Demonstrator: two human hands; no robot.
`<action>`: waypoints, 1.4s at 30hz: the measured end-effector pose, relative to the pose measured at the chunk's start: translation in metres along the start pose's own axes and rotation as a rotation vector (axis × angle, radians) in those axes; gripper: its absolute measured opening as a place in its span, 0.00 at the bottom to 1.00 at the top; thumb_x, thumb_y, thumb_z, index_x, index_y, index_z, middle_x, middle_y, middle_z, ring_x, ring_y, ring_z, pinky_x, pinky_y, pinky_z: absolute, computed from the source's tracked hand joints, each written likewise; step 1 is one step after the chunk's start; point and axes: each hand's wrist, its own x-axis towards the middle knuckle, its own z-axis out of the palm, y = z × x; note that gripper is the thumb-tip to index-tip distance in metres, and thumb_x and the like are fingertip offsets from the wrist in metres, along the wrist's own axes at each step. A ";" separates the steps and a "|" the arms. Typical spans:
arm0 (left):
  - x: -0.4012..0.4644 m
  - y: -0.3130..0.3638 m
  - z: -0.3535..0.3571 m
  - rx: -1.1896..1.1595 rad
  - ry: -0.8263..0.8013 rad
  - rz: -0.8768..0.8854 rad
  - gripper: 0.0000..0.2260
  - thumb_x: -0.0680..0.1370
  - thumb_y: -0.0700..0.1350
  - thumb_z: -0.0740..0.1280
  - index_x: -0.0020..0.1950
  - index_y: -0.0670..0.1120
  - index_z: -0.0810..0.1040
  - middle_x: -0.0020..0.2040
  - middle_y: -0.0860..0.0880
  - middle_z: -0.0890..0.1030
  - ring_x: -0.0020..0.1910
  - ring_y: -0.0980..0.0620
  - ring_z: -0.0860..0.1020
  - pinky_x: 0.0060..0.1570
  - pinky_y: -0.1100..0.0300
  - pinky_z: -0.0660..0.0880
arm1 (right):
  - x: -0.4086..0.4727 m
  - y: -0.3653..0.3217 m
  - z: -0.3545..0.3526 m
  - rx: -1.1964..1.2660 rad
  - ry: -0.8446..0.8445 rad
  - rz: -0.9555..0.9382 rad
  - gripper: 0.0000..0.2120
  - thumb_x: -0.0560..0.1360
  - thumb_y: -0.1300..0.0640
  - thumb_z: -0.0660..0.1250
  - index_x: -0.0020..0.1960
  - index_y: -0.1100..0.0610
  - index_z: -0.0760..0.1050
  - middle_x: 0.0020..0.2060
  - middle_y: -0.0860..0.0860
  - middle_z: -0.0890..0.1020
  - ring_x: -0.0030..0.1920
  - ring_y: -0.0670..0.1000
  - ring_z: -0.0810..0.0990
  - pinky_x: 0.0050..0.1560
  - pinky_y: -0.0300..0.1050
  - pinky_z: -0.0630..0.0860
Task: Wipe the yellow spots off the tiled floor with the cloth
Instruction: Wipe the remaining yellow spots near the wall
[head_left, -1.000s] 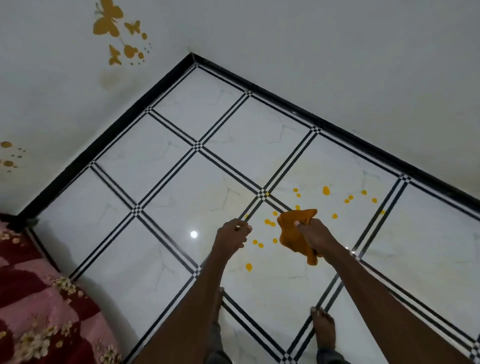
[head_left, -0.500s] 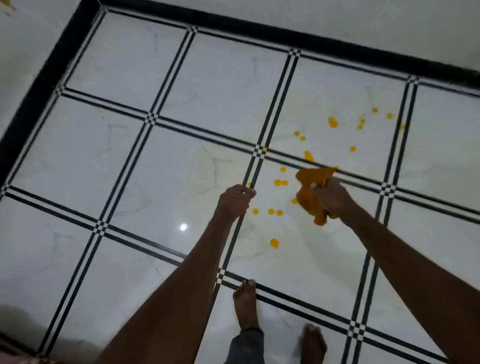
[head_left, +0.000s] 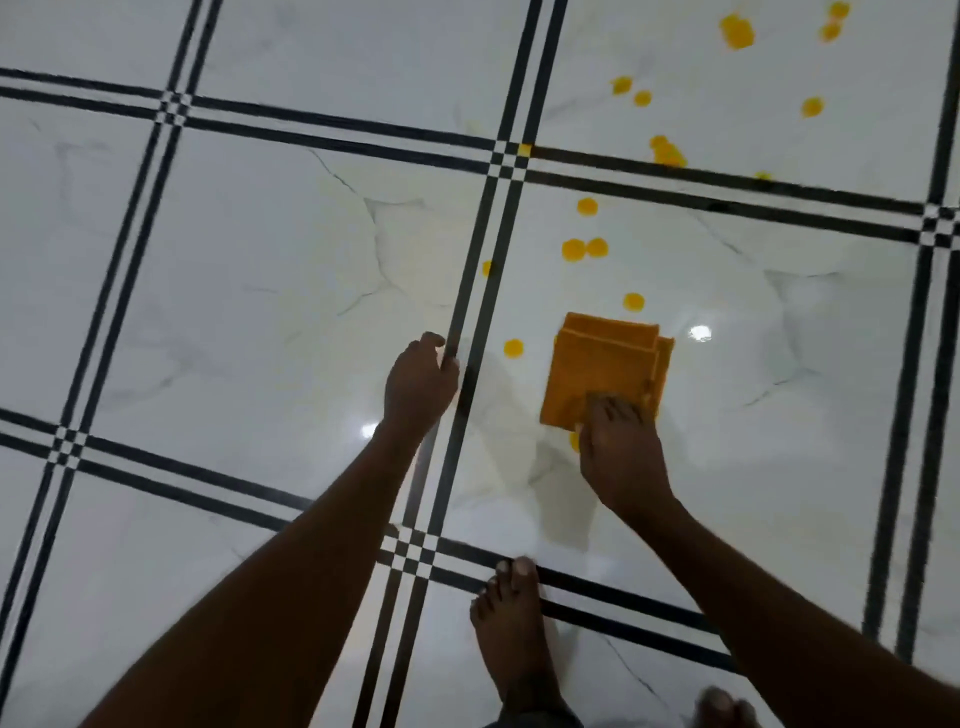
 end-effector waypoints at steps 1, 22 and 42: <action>0.004 -0.010 0.005 0.068 0.038 0.070 0.16 0.80 0.47 0.65 0.67 0.42 0.74 0.60 0.41 0.80 0.60 0.42 0.78 0.60 0.51 0.74 | 0.005 0.002 0.003 0.010 0.106 0.006 0.20 0.79 0.52 0.52 0.58 0.63 0.77 0.49 0.64 0.83 0.52 0.66 0.81 0.58 0.61 0.75; 0.063 -0.085 0.053 0.471 0.183 0.440 0.29 0.83 0.59 0.49 0.82 0.52 0.49 0.82 0.41 0.50 0.81 0.43 0.48 0.76 0.42 0.56 | 0.153 -0.032 0.042 -0.119 0.334 -0.186 0.38 0.80 0.35 0.53 0.83 0.51 0.47 0.82 0.59 0.50 0.82 0.63 0.46 0.78 0.66 0.48; 0.065 -0.080 0.040 0.468 0.113 0.360 0.32 0.82 0.56 0.57 0.82 0.49 0.48 0.82 0.41 0.49 0.81 0.41 0.49 0.76 0.42 0.56 | 0.050 -0.008 0.075 -0.036 0.354 0.089 0.41 0.77 0.38 0.56 0.83 0.52 0.44 0.82 0.62 0.48 0.81 0.66 0.46 0.78 0.69 0.47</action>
